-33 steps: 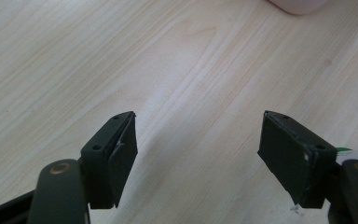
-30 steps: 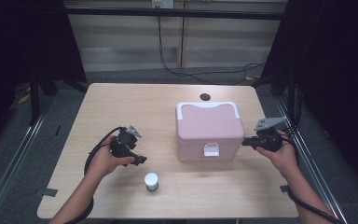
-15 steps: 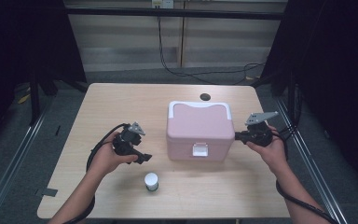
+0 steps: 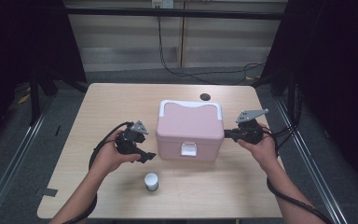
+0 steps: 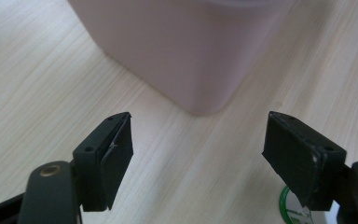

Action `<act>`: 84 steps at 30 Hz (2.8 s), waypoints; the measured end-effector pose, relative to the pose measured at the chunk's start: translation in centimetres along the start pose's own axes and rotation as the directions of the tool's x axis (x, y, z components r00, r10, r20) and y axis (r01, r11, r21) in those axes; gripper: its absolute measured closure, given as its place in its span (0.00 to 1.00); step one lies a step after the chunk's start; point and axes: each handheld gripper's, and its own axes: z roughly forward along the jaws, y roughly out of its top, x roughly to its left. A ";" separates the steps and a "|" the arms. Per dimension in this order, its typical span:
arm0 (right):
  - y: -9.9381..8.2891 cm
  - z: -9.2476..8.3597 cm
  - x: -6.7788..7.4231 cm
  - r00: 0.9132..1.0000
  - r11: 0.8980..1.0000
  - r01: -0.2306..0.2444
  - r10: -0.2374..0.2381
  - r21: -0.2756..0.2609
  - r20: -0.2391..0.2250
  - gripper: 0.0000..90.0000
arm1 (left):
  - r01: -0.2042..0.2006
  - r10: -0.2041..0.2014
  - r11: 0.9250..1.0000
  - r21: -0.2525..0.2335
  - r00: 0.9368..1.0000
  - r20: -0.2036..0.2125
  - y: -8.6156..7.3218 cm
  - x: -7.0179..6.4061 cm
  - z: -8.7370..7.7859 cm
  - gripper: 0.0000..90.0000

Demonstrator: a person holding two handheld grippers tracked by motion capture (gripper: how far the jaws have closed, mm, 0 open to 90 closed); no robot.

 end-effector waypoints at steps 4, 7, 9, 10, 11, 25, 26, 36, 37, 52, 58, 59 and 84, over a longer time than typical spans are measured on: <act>0.7 0.8 0.3 1.000 1.000 0.010 -0.010 -0.003 0.001 1.00 | -0.001 0.001 1.000 -0.017 1.000 -0.001 0.2 0.1 0.2 0.26; 1.0 1.2 0.3 1.000 1.000 0.005 -0.005 -0.007 -0.013 1.00 | -0.002 0.003 1.000 -0.026 1.000 0.008 0.4 0.2 0.3 0.26; 1.2 1.4 0.4 1.000 1.000 0.007 -0.008 -0.007 -0.019 1.00 | -0.015 0.015 0.999 -0.035 1.000 0.007 0.6 0.4 0.3 0.26; 1.2 1.6 0.5 1.000 1.000 0.009 -0.009 -0.006 -0.020 1.00 | -0.015 0.015 0.999 -0.035 1.000 0.007 0.6 0.4 0.3 0.26; 1.3 1.7 0.5 1.000 1.000 0.009 -0.009 -0.009 -0.025 1.00 | 0.002 -0.001 0.999 -0.042 1.000 0.017 0.7 0.2 0.4 0.26; 2.1 2.9 1.1 0.999 1.000 0.008 -0.009 -0.017 -0.053 1.00 | -0.007 0.006 1.000 0.011 1.000 0.015 -0.3 0.2 -0.5 0.27; 2.2 3.0 1.2 0.999 1.000 0.010 -0.011 -0.017 -0.052 1.00 | -0.015 0.014 1.000 0.026 1.000 0.015 -0.4 0.2 -0.7 0.28; 3.0 3.5 1.7 0.998 1.000 0.027 -0.028 -0.008 -0.058 1.00 | 0.001 -0.001 0.999 0.037 1.000 -0.005 -0.7 0.3 -1.6 0.28; 3.0 3.5 1.7 0.998 1.000 0.027 -0.028 -0.008 -0.058 1.00 | 0.001 -0.001 0.999 0.037 1.000 -0.005 -0.7 0.3 -1.6 0.28; 4.0 2.0 1.7 0.997 1.000 0.019 -0.020 -0.013 -0.070 0.98 | 0.109 -0.109 0.991 0.073 0.994 0.002 -0.8 1.3 -2.8 0.29; 4.9 -0.3 1.8 0.997 1.000 0.006 -0.008 -0.026 -0.072 1.00 | 0.182 -0.182 0.977 0.108 0.983 -0.010 -0.8 2.2 -3.9 0.29; 5.1 -0.6 1.8 0.997 1.000 -0.001 -0.001 -0.026 -0.076 1.00 | 0.189 -0.189 0.976 0.110 0.982 -0.009 -0.7 2.4 -4.1 0.29; 10.5 -0.4 5.6 0.987 0.996 0.040 -0.052 -0.081 -0.153 1.00 | 0.356 -0.356 0.927 0.122 0.934 -0.021 0.1 4.9 -6.6 0.17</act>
